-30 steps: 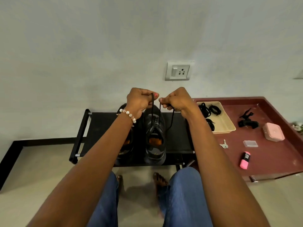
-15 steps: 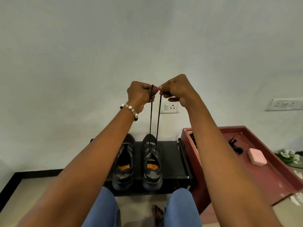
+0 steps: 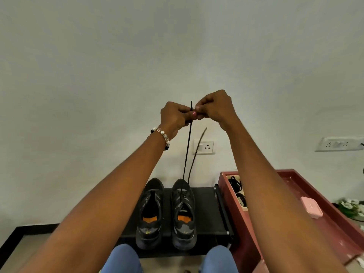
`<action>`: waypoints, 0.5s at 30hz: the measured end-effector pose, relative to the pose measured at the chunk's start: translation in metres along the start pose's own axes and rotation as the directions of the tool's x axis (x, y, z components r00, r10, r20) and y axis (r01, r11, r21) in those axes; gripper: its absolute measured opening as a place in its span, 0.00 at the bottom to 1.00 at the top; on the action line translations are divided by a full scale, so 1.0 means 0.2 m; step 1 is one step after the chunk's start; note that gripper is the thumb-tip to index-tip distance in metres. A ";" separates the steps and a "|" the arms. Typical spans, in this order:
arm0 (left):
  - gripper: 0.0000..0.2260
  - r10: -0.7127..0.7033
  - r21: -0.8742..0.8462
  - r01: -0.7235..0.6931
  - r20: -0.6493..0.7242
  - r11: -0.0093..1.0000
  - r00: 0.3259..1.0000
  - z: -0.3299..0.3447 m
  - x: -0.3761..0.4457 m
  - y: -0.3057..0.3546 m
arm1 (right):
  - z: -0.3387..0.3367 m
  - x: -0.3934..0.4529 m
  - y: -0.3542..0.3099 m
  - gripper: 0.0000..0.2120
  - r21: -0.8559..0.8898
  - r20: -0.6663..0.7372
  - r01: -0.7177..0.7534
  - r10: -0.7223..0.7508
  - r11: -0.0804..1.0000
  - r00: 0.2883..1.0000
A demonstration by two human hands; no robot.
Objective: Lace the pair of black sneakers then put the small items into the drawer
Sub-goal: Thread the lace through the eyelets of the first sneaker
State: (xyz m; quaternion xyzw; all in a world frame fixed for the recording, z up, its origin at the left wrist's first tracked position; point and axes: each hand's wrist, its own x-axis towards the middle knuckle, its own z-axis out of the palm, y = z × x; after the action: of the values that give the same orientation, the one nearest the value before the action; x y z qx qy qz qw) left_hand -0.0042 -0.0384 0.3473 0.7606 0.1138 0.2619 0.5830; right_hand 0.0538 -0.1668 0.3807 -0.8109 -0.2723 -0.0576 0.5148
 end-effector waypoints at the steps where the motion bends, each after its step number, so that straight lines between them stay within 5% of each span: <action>1: 0.08 0.005 -0.014 -0.005 0.004 1.000 1.000 0.01 0.00 0.00 | 0.00 0.00 0.01 0.01 0.005 0.001 -0.004 0.004 1.000 1.000; 9: 0.03 -0.092 -0.155 0.093 0.010 0.984 0.996 0.05 -0.03 -0.13 | 0.05 -0.07 0.29 0.03 0.335 0.033 -0.196 0.196 0.922 0.980; 15: 0.08 -0.291 -0.203 0.299 0.069 0.932 0.954 0.06 -0.10 -0.48 | 0.32 -0.31 0.80 0.02 0.263 0.156 -0.550 0.527 0.793 0.835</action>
State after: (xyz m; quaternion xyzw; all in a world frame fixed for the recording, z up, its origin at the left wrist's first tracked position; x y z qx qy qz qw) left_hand -0.0022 -0.0299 0.2479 0.6733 0.1873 0.1678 0.6953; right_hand 0.0693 -0.1855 0.1993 -0.7696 -0.0547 0.1631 0.6149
